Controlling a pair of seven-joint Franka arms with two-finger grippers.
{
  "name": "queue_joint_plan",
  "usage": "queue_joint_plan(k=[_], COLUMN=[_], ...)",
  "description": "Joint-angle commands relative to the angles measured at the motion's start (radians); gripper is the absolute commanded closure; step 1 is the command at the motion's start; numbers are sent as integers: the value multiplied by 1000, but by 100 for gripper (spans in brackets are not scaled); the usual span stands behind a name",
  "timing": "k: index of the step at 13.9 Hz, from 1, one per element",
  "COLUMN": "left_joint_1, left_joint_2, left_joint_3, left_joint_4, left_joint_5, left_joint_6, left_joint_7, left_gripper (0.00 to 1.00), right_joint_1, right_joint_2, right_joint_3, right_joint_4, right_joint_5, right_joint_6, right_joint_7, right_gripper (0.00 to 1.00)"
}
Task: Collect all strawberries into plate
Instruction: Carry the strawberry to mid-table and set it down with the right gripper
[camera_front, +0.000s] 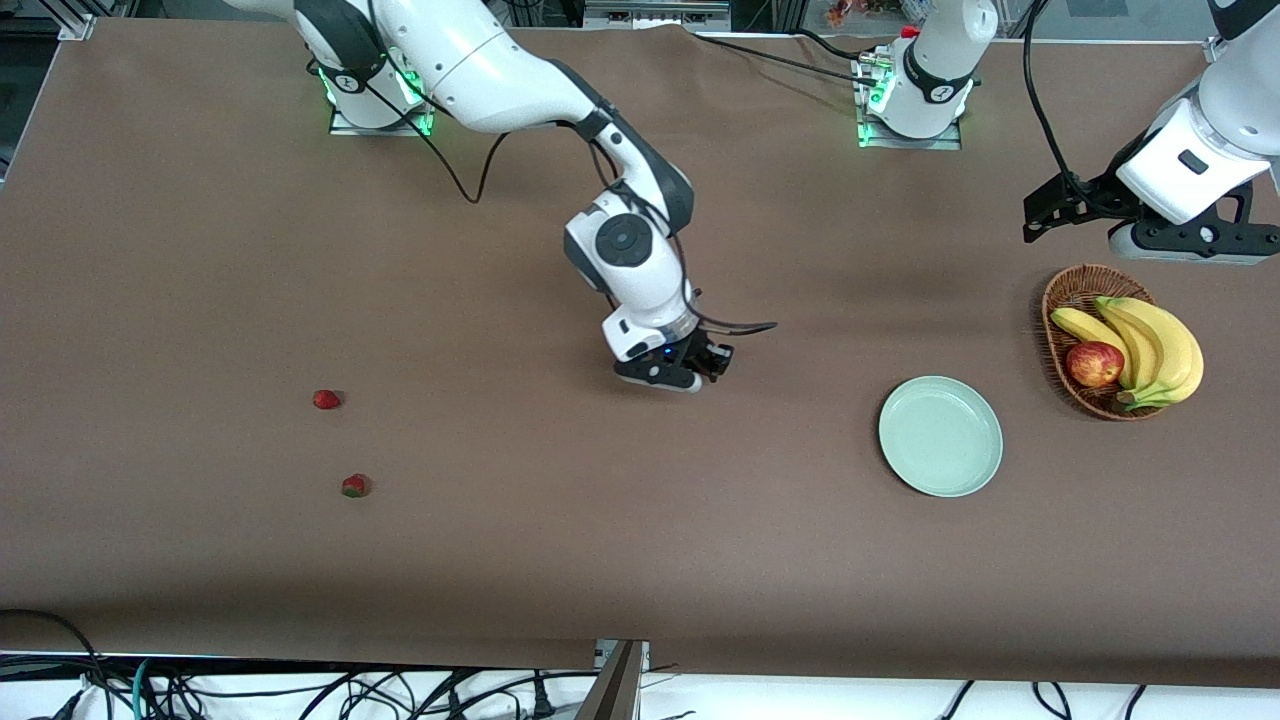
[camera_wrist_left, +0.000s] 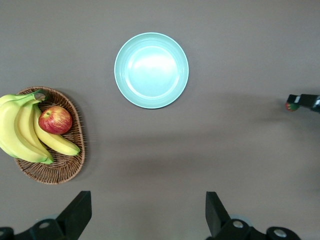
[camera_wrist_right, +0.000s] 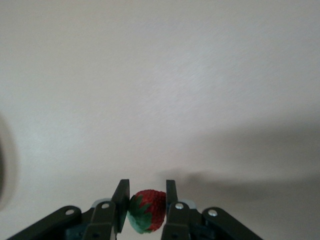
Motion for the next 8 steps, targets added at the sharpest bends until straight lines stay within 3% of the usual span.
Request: queue_joint_plan(k=[1,2,3,4,5,8], left_joint_1=[7,7,7,7,7,5], left_joint_2=[3,5,5,5,6,8], left_joint_3=[-4,-4,-4,-4,-4,-4], left_joint_4=[20,20,20,20,20,20], left_joint_5=[7,7,7,7,7,7], left_joint_6=[-16,-16,-16,-16,-14,-14], left_joint_7=[9,8,8,8,11,17], left_gripper=[0,0,0,0,0,0], right_joint_1=[37,46,55,58,60,46], right_joint_2=[80,84,89,90,90,55], right_joint_3=[-32,-32,-32,-32,-33,-91], right_joint_4=[87,87,87,87,87,90], right_joint_5=[9,9,9,9,6,-18], right_joint_6=[43,45,47,47,47,-29], right_joint_7=[29,29,29,29,26,0], right_gripper=[94,92,83,59,1,0])
